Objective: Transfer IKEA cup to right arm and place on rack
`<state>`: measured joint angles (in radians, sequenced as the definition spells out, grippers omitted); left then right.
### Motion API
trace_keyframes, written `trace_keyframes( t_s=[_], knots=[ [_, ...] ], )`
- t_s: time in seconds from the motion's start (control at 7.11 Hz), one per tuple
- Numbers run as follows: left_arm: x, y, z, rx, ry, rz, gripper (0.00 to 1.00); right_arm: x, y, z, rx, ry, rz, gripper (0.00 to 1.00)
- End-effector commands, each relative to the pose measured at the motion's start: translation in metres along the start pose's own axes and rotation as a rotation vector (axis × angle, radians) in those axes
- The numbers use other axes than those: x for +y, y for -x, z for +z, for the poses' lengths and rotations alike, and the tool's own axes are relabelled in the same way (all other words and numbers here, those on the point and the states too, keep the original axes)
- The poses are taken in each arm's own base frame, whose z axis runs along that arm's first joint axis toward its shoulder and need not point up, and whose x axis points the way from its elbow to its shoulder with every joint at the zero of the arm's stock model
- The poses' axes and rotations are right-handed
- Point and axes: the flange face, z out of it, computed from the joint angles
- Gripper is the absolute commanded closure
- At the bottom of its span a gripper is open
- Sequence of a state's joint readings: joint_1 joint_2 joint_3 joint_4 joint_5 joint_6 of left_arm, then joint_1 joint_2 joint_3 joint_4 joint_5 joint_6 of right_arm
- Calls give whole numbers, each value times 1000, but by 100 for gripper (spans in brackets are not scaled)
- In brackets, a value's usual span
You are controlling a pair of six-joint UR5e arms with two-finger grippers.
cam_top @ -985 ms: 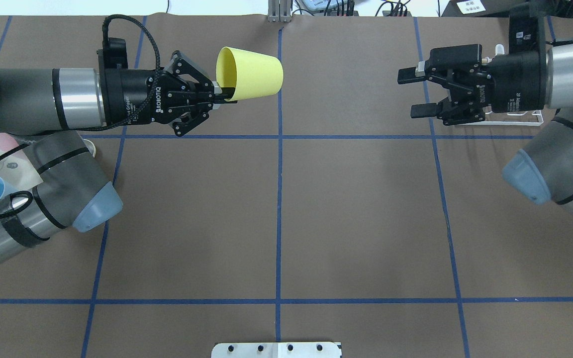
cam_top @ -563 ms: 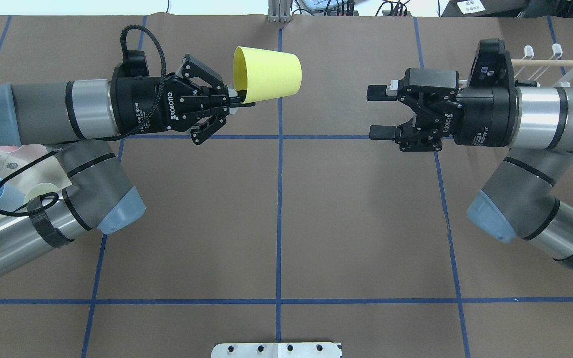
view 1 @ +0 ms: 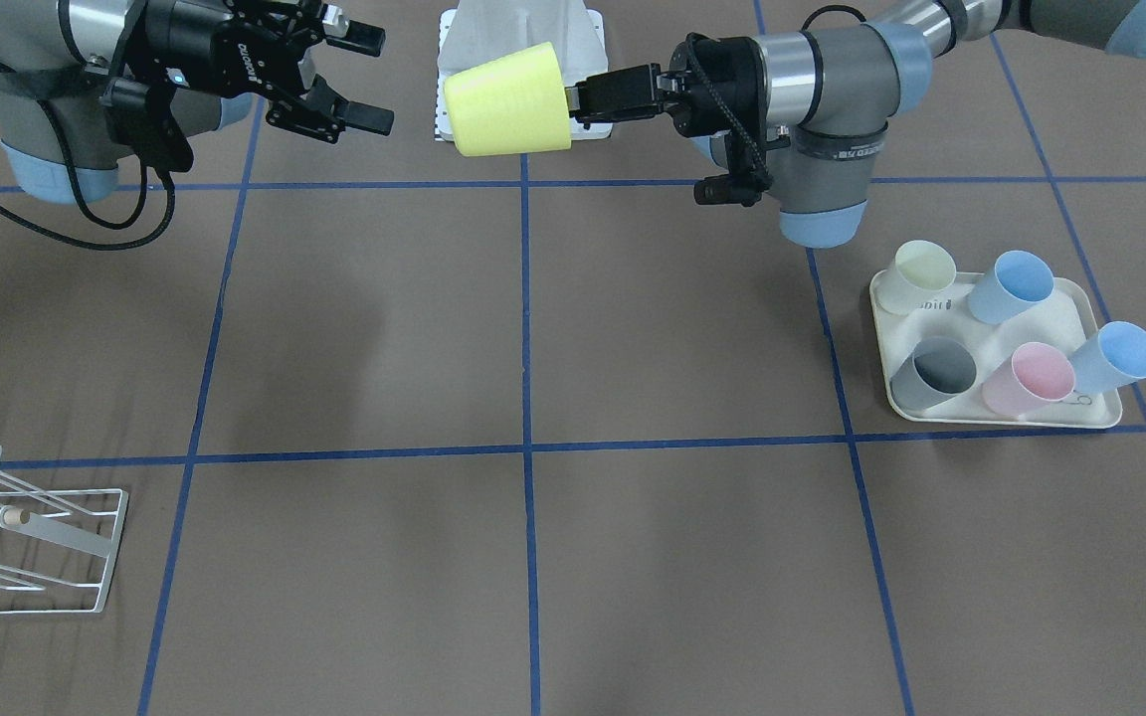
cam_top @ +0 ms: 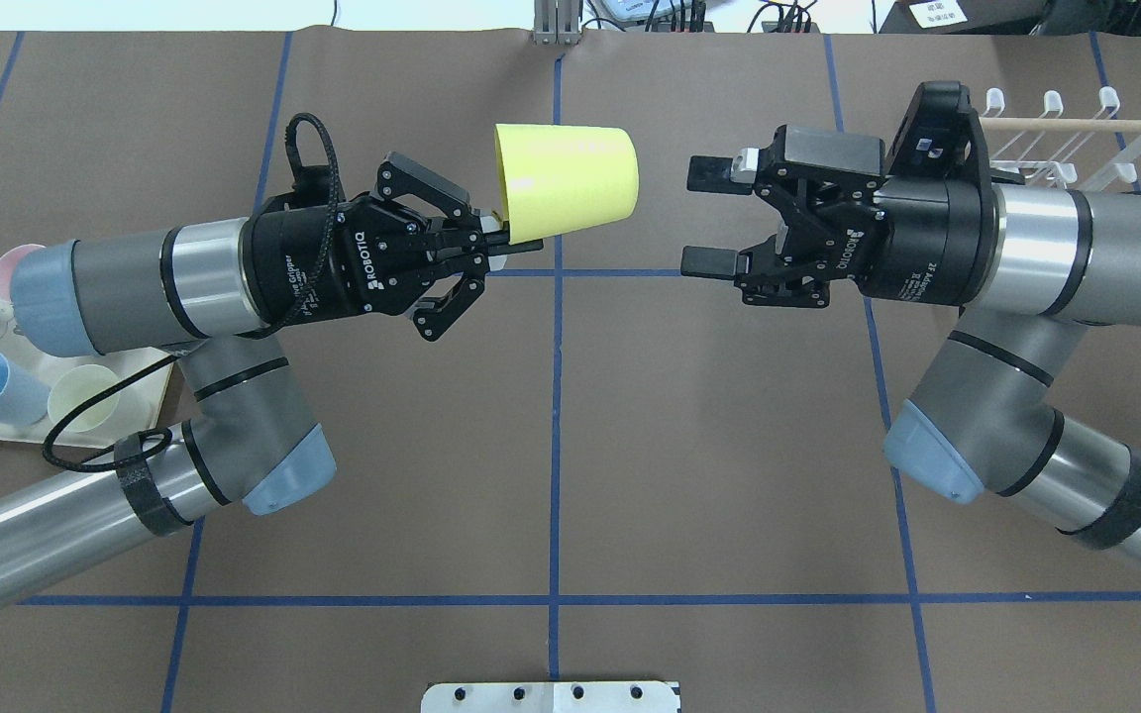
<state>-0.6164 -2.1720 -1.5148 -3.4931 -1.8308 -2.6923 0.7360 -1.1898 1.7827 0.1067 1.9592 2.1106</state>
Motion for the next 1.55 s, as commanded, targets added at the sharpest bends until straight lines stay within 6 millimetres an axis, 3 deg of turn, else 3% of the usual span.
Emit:
trace_keyframes(
  t_s=[0.0,1.41],
  knots=[
    [10,10,4,7,50,-37,100,2,5,6,-12,9,-4,1],
    [27,38,23,4,99,-98,100,16,4,22,-26,45,8,2]
  ],
)
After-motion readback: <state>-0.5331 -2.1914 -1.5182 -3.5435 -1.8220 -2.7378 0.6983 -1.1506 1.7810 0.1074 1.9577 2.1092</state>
